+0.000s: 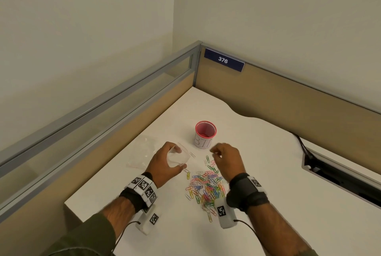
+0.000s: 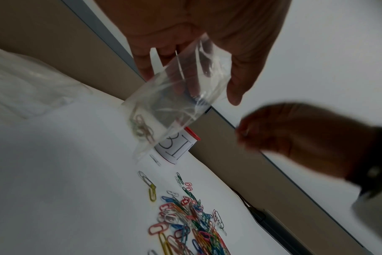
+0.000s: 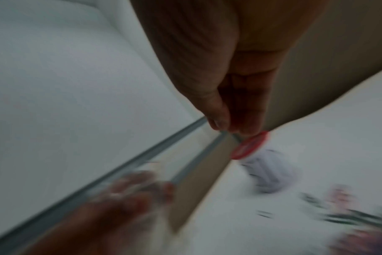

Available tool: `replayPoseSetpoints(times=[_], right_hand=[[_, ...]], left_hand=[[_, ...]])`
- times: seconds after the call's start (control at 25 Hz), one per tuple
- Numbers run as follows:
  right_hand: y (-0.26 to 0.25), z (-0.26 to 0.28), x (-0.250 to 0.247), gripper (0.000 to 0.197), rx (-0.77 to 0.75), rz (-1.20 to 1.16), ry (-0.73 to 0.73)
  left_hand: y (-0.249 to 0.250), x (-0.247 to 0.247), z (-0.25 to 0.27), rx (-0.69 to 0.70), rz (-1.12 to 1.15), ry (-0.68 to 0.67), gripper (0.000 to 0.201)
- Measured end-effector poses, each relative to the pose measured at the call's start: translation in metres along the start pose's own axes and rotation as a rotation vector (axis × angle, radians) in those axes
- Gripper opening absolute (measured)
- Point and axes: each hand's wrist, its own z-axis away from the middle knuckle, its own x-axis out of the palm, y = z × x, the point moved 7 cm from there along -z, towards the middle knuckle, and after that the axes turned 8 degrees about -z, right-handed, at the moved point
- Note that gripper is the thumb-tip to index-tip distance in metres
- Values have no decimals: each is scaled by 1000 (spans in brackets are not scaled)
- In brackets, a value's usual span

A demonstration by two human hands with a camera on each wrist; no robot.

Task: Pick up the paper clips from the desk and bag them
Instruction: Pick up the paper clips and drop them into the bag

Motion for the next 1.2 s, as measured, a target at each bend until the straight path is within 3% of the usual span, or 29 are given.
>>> replayPoseSetpoints(times=[0.12,0.2,0.4,0.56,0.76,1.0,1.2], right_hand=[[92,12,20,32,322,212,-181],[120,25,38,38,407,312,-264],[101,34,71,35,286,325,-336],[83,35,87,59,200,347,-433],[73,30,91,24,121,427,-360],[76,26,73,17,167,361,-263],[72,20,49,17,196,163,-174]], left_hand=[[-6,-11,7,-16,8,20,49],[-10,-15,12,-36,8,24,50],[-14,-14,21,-53,-10,33,50],[-13,-17,22,-58,-10,37,50],[-8,-8,18,-51,-19,10,51],[-5,-1,13,-45,-15,-7,53],[-5,2,9,-49,-29,-11,52]])
